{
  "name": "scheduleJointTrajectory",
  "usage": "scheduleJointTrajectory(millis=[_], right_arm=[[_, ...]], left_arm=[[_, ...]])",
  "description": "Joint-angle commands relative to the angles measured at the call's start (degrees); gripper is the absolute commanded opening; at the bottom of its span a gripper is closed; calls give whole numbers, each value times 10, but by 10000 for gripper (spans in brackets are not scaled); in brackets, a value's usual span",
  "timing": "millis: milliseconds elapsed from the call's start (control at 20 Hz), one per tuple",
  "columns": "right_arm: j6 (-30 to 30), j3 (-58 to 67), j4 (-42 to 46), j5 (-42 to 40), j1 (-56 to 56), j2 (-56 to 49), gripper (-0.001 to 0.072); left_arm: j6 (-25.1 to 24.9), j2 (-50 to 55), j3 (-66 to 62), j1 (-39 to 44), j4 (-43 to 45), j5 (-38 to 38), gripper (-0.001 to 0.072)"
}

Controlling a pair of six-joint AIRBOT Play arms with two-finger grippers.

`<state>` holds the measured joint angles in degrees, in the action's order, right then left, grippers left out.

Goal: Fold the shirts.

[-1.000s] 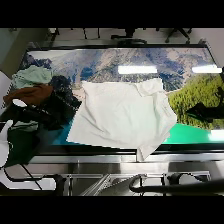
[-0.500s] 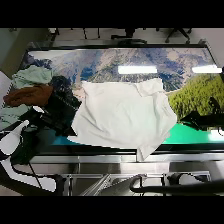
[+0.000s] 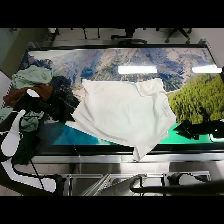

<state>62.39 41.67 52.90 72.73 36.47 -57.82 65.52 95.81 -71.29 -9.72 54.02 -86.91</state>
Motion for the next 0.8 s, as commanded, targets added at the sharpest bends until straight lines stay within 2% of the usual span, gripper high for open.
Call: scheduleJointTrajectory(millis=[0, 300, 350, 400, 450, 600, 750], right_arm=[[-11, -32, -2, -32, -36, -29, 362], [-17, -27, -37, -74, -137, -77, 361], [-17, -22, -37, -70, -144, -78, 295], [-18, -15, -39, -57, -146, -78, 134], [-25, -1, -50, -28, -145, -75, 40], [-24, 94, -94, 63, -126, -24, 18], [-24, 275, -219, 108, -67, 58, 17]], left_arm=[[14, -2, -24, 0, -1, -3, 11], [14, -2, -8, 0, -1, -3, 11], [14, -2, -9, 0, -1, -3, 11], [14, -2, -9, 0, -2, -3, 11], [16, -5, -9, 0, -2, -4, 11], [16, -52, -21, -7, -41, -8, 10], [17, -143, -99, -40, -181, -35, 9]])
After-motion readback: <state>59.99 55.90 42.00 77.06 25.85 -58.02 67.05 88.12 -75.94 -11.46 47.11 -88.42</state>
